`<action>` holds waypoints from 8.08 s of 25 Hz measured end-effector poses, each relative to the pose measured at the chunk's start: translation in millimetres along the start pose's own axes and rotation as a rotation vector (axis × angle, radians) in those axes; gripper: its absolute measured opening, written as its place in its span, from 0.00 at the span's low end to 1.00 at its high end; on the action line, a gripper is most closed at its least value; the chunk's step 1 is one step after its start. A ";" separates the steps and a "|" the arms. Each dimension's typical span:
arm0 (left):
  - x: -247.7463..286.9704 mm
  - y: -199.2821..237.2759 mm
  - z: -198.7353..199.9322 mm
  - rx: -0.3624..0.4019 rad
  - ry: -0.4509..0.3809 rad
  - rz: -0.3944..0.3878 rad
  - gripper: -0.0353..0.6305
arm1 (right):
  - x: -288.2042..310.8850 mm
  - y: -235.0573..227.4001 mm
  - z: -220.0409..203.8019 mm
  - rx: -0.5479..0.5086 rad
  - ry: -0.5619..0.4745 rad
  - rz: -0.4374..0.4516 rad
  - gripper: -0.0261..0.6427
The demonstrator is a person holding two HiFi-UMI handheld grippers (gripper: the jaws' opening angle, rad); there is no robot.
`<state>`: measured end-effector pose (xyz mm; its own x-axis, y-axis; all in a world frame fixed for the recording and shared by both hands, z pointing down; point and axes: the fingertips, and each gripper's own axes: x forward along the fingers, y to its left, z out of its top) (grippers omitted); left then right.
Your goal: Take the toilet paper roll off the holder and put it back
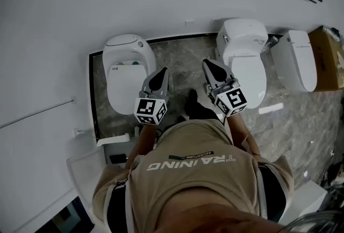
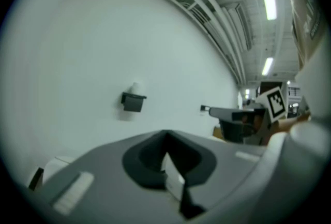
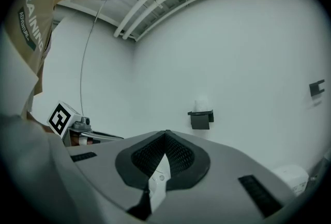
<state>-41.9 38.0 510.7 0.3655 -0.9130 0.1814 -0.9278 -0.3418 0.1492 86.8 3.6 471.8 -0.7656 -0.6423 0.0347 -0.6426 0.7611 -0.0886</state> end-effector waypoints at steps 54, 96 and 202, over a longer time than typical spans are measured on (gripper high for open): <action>286.0 222.3 123.1 0.051 -0.032 -0.181 0.05 | 341.2 -174.6 82.0 -0.130 -0.008 -0.045 0.06; 329.1 263.8 149.6 -0.008 -0.050 -0.039 0.05 | 459.4 -251.7 79.3 -0.130 0.264 -0.097 0.60; 132.7 180.7 96.5 0.028 -0.019 -0.062 0.05 | 478.1 -226.7 77.7 -0.161 0.225 -0.239 0.61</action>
<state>-168.2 -166.4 467.9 0.4208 -0.8940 0.1541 -0.9054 -0.4034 0.1321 -131.2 -483.0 431.1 -0.5692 -0.7817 0.2550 -0.7871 0.6077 0.1060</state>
